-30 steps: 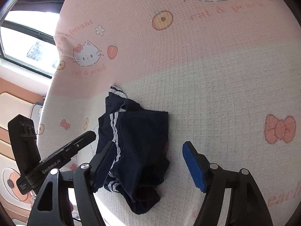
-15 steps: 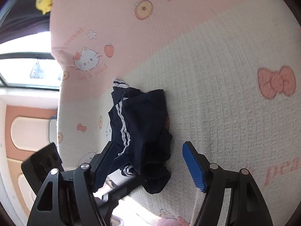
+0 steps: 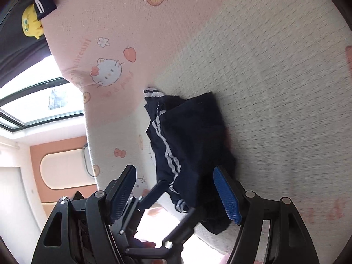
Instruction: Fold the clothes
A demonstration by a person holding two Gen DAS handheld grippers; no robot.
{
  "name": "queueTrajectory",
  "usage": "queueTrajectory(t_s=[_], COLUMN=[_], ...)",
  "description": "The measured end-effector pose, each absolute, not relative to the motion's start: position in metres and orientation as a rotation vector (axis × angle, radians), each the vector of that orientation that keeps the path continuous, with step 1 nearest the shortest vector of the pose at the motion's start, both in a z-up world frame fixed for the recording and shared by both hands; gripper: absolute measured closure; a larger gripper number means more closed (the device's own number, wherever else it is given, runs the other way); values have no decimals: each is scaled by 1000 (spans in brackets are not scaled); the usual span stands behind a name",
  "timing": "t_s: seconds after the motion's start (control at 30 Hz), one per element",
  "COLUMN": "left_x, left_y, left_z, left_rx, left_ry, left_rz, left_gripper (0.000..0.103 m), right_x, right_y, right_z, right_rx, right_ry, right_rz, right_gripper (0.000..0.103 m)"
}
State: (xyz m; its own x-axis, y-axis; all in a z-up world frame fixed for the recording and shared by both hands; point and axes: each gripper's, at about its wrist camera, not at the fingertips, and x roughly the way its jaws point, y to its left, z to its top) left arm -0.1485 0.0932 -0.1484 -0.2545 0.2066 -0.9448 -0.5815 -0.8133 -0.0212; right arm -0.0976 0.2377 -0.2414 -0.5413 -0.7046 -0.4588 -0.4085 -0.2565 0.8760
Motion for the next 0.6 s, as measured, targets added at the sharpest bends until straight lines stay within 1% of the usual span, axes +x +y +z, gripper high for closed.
queueTrajectory(t_s=[0.1, 0.2, 0.23, 0.27, 0.3, 0.33, 0.37, 0.4, 0.43, 0.47, 0.5, 0.6], left_x=[-144, -143, -142, -142, -142, -143, -144, -145, -146, -147, -148, -150], left_y=[94, 94, 94, 94, 93, 92, 90, 88, 86, 85, 83, 78], left_z=[-150, -150, -149, -149, -149, -149, -149, -149, -149, -149, -149, -147], left_rx=[-1508, -1514, -1514, -1515, -1518, -1525, -1534, -1543, -1554, -1567, -1580, -1590], left_ry=[517, 510, 509, 509, 508, 505, 495, 478, 461, 445, 429, 411], left_rz=[2100, 2099, 2100, 2100, 2104, 2109, 2113, 2112, 2111, 2111, 2110, 2118], left_gripper=[22, 22, 22, 22, 22, 22, 22, 22, 22, 22, 22, 22], right_x=[-104, -107, -108, -109, -110, -112, -114, -115, -115, -114, -113, -113], right_y=[230, 226, 227, 227, 226, 226, 225, 223, 221, 221, 221, 222], right_z=[-244, -249, -250, -251, -252, -253, -253, -253, -253, -252, -251, -248], right_rx=[1405, 1422, 1417, 1408, 1421, 1434, 1454, 1472, 1485, 1471, 1457, 1371], right_ry=[-1718, -1706, -1719, -1721, -1706, -1692, -1668, -1641, -1618, -1618, -1617, -1621], right_rz=[-1881, -1879, -1888, -1897, -1908, -1920, -1933, -1941, -1945, -1950, -1955, -1928], right_gripper=[31, 32, 38, 50, 57, 61, 73, 82, 84, 91, 93, 93])
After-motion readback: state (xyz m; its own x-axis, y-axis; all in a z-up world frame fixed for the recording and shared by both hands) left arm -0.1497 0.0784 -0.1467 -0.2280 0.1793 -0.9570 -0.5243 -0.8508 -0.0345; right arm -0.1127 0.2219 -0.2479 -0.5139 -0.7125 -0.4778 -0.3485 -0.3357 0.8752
